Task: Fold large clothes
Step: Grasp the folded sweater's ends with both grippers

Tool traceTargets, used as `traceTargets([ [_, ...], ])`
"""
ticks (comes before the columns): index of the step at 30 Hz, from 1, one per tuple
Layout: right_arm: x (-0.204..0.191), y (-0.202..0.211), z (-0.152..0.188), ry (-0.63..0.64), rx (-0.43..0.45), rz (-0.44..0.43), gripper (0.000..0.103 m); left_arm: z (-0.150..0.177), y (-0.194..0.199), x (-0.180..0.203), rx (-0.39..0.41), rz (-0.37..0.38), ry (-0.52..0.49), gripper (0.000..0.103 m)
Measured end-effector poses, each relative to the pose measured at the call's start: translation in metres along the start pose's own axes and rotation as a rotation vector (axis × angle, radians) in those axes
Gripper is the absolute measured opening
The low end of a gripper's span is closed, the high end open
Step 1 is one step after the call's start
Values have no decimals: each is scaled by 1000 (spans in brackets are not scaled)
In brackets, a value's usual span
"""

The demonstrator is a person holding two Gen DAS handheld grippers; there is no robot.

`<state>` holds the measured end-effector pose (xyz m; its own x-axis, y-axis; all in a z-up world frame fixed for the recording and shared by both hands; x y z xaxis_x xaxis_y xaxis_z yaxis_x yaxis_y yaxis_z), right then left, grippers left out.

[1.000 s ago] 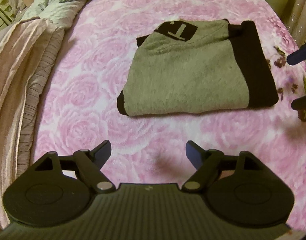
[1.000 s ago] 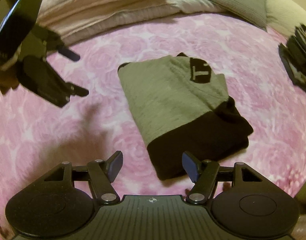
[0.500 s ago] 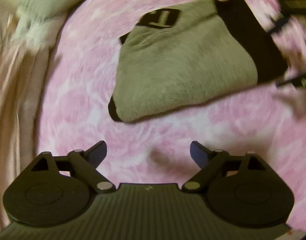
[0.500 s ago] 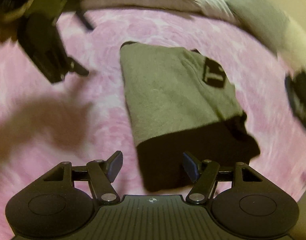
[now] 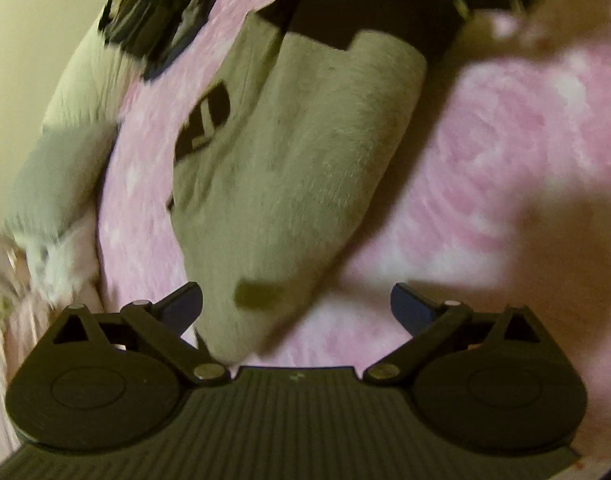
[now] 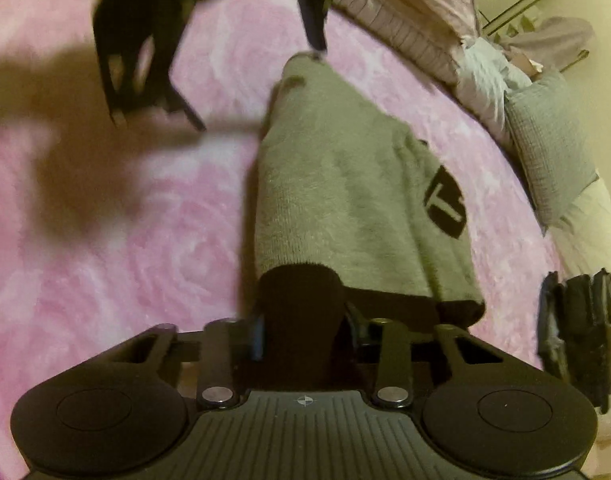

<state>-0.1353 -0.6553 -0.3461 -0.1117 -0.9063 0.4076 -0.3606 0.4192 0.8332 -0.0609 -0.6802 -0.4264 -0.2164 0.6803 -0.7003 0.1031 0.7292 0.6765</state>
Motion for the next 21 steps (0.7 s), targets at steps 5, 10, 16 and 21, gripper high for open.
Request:
traceTargets([
  [5,43,32,8,-97,2,-63,27,-21,-10,-9,41,-29,-71,93],
  [10,73,51,29,-143,-27,-79,27,-48,-7,3,64,18,-138,60],
  [16,55,44,52,-53,-49,-32,34,-61,-2,11,21,93,-98,28],
  [21,31,26,54,-6,-38,30,67,-67,-3,1,-12,149,34,26],
])
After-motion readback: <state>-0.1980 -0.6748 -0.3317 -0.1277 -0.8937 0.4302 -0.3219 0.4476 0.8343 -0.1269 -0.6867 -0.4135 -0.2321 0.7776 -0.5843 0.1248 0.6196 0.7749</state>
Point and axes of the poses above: each gripper's, at about its wrist camera, not at the fingertips, and y roughly against the way its jaws point, x to its right, z to its underside, the point moved 8 cm from there along -y, roughly the way its jaws point, and after that the axes turned 3 degrees about -z, right-handed, at the moved point
